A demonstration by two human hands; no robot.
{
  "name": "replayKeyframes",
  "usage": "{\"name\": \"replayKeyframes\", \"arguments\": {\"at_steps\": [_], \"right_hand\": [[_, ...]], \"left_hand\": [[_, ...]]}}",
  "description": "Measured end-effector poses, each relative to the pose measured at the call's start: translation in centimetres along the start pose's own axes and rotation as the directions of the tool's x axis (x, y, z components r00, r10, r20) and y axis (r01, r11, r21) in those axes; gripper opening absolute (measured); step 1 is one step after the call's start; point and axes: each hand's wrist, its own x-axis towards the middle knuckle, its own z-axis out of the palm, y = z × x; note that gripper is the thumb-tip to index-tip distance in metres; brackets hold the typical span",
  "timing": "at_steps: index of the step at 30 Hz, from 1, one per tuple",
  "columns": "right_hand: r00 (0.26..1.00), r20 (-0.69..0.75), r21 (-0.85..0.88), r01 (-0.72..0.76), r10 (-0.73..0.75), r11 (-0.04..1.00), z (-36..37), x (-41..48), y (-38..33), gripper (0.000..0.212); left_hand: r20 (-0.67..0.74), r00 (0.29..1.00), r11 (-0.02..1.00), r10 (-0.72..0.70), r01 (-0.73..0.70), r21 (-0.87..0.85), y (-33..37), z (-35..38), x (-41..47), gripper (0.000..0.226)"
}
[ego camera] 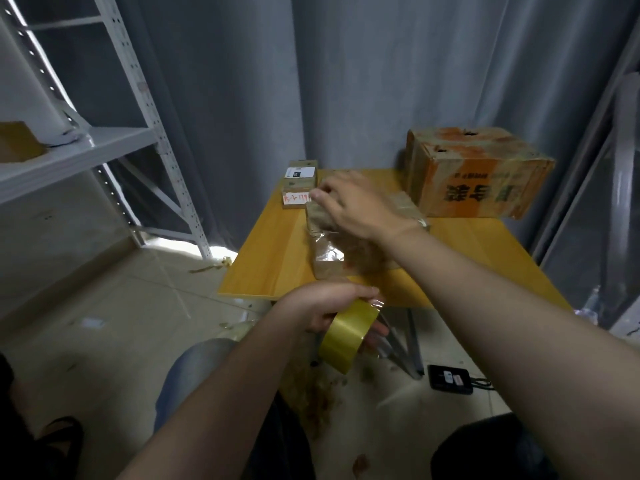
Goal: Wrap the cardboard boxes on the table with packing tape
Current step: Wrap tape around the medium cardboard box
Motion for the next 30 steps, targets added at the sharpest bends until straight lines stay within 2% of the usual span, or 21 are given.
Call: {"name": "replayKeyframes", "arguments": {"at_steps": [6,13,16,21,24,25,27,29,30], "right_hand": [[0.973,0.206,-0.308,0.167,-0.106,0.937,4.1,0.8,0.3,0.070],[0.941,0.215,-0.467,0.334,-0.261,0.819,5.4,0.3,0.9,0.081],[0.936,0.224,-0.549,0.352,-0.272,0.758,6.0,-0.4,0.9,0.090],[0.936,0.118,-0.660,0.322,-0.330,0.678,7.0,-1.4,1.3,0.096],[0.916,0.172,-0.688,0.375,-0.363,0.621,6.9,-1.7,1.7,0.094],[0.911,0.180,-0.659,0.391,-0.371,0.642,6.9,-1.7,1.6,0.091],[0.925,0.140,-0.492,0.376,-0.355,0.785,6.4,-1.5,1.1,0.080],[0.973,0.073,-0.242,0.230,-0.219,0.942,5.3,-0.8,0.7,0.068],[0.990,0.067,-0.167,0.133,-0.123,0.977,4.6,-0.5,0.8,0.064]], "left_hand": [[-0.009,0.999,0.998,0.052,-0.052,-0.046,0.4,-1.4,-0.3,0.028],[0.040,0.999,0.999,0.030,-0.029,-0.026,0.1,-2.3,0.4,0.032],[0.017,1.000,1.000,0.015,-0.015,-0.004,-0.2,-2.4,1.1,0.032],[0.013,1.000,1.000,-0.008,0.008,0.008,-0.9,-2.6,1.9,0.033],[0.040,0.999,0.999,-0.035,0.035,0.004,-1.1,-2.7,1.9,0.033],[0.037,0.999,0.999,-0.034,0.034,0.004,-1.2,-2.7,1.8,0.033],[0.042,0.999,1.000,-0.027,0.027,0.011,-1.3,-2.6,1.4,0.032],[0.043,0.999,1.000,-0.012,0.011,0.022,-1.1,-2.5,0.9,0.029],[0.034,0.999,1.000,-0.007,0.006,0.022,-1.0,-2.6,0.5,0.028]]}}
